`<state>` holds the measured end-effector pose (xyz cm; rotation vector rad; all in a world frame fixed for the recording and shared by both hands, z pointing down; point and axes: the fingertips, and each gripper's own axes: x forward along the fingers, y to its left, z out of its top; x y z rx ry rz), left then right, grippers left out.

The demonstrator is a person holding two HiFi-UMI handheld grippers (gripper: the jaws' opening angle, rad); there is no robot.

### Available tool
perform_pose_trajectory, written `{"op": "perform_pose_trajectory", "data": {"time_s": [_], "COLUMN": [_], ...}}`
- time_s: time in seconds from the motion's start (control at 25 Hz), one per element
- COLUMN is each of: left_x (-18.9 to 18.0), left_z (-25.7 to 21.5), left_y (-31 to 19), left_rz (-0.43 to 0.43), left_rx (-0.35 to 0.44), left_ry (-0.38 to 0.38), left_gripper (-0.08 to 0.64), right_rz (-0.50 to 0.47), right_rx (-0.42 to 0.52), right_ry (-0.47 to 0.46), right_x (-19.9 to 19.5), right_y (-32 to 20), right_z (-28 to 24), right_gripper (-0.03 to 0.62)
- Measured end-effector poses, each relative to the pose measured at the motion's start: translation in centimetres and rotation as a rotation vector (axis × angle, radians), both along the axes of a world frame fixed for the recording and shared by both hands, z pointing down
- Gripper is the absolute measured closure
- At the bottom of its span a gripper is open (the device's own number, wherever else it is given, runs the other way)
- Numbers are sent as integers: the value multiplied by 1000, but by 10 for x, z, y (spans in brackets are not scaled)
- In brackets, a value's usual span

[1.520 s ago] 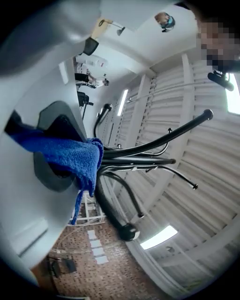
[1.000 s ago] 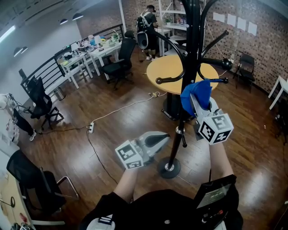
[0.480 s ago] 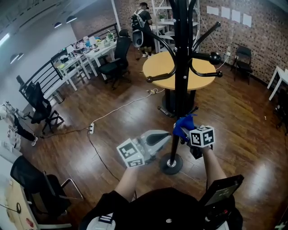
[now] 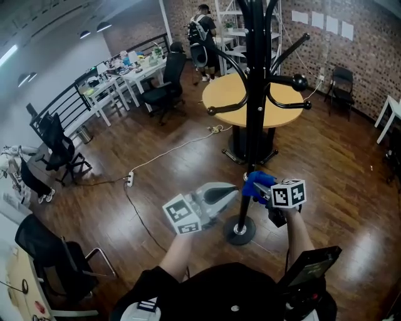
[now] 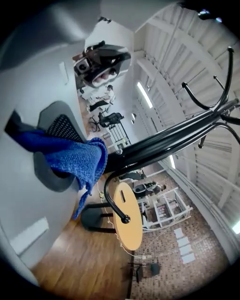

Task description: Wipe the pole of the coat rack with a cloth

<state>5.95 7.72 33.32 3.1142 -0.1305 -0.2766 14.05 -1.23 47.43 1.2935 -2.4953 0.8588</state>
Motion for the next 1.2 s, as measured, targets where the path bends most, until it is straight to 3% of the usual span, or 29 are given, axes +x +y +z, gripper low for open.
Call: {"op": "perform_pose_trajectory", "data": {"time_s": [0.16,0.36,0.52,0.8,0.96,1.12,1.2], "left_x": [-2,-11,-15,-10,-14,-17,-19], "left_z": [2,2,2,-8,-9,-8,-8], "left_y": [1,3,-3,0,0,-7,-8], "left_rz": [-8,-26,-41,-25,-31,-46,-50], "left_rx": [-2,2,7,23,31,31,33], "left_ry": [2,8,19,37,38,35,36], "left_gripper": [563,563,563,563,563,563,563], "right_rz": [130,122,101,111,81,-46,-78], "right_rx": [130,303,472,840,1031,1249,1308], "right_ry": [1,-41,-123,-117,-92,-183,-192], "right_x": [9,1,-2,-8,-19,-37,-41], "right_y": [-27,-32,-36,-24,16,89,110], "right_z": [3,-51,-136,-315,-384,-427,-437], "right_gripper": [557,557,558,557,558,557,557]}}
